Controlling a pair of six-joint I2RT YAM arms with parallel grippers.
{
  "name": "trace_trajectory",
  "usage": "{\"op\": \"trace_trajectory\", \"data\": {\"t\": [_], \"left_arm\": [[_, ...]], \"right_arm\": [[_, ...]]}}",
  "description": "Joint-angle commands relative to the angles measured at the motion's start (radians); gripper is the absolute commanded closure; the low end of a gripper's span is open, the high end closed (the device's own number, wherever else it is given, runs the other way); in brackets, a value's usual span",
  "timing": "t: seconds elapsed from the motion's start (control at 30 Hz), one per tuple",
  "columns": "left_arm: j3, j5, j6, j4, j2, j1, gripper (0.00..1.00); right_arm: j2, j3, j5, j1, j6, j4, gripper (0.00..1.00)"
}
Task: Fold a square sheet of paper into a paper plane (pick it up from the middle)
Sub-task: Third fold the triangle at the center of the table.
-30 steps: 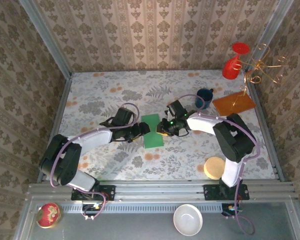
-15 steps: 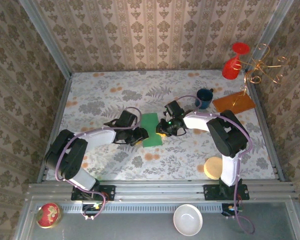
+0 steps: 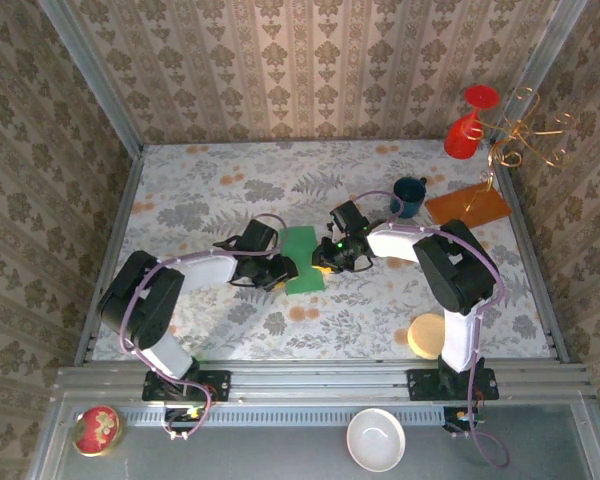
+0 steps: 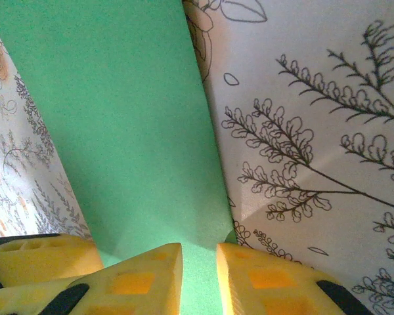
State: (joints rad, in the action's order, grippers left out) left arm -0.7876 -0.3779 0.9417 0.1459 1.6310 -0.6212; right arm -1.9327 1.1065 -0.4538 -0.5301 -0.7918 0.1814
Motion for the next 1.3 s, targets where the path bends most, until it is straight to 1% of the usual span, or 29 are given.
{"op": "trace_trajectory", "data": {"t": [0.0,0.2,0.37,0.53,0.67,0.77,1.07,1.17,1.27], "left_arm": [[-0.009,-0.072,-0.018,-0.045,0.02,0.009,0.59],[0.023,-0.164,-0.023,-0.137,-0.015,0.054,0.6],[0.032,-0.21,-0.026,-0.176,-0.016,0.078,0.61],[0.026,-0.216,-0.04,-0.179,-0.007,0.1,0.61],[0.01,-0.217,-0.046,-0.164,0.02,0.108,0.65],[0.008,-0.217,-0.04,-0.164,0.033,0.115,0.67],[0.036,-0.205,0.009,-0.207,0.04,0.123,0.72],[0.039,-0.207,0.024,-0.219,0.045,0.124,0.76],[0.044,-0.208,0.038,-0.228,0.045,0.125,0.79]], "right_arm": [[-0.031,-0.014,0.023,0.005,0.005,0.039,0.75],[-0.024,-0.019,0.024,0.007,0.006,0.037,0.75],[-0.021,-0.02,0.023,0.006,0.005,0.034,0.75],[-0.019,-0.018,0.026,0.006,0.006,0.036,0.75],[-0.016,-0.017,0.026,0.007,0.007,0.038,0.75],[-0.011,-0.017,0.027,0.007,0.006,0.039,0.74],[0.014,-0.023,0.027,0.007,0.021,0.012,0.72],[0.026,-0.031,0.025,0.007,0.023,-0.008,0.7],[0.039,-0.028,0.016,0.008,0.045,-0.009,0.66]]}}
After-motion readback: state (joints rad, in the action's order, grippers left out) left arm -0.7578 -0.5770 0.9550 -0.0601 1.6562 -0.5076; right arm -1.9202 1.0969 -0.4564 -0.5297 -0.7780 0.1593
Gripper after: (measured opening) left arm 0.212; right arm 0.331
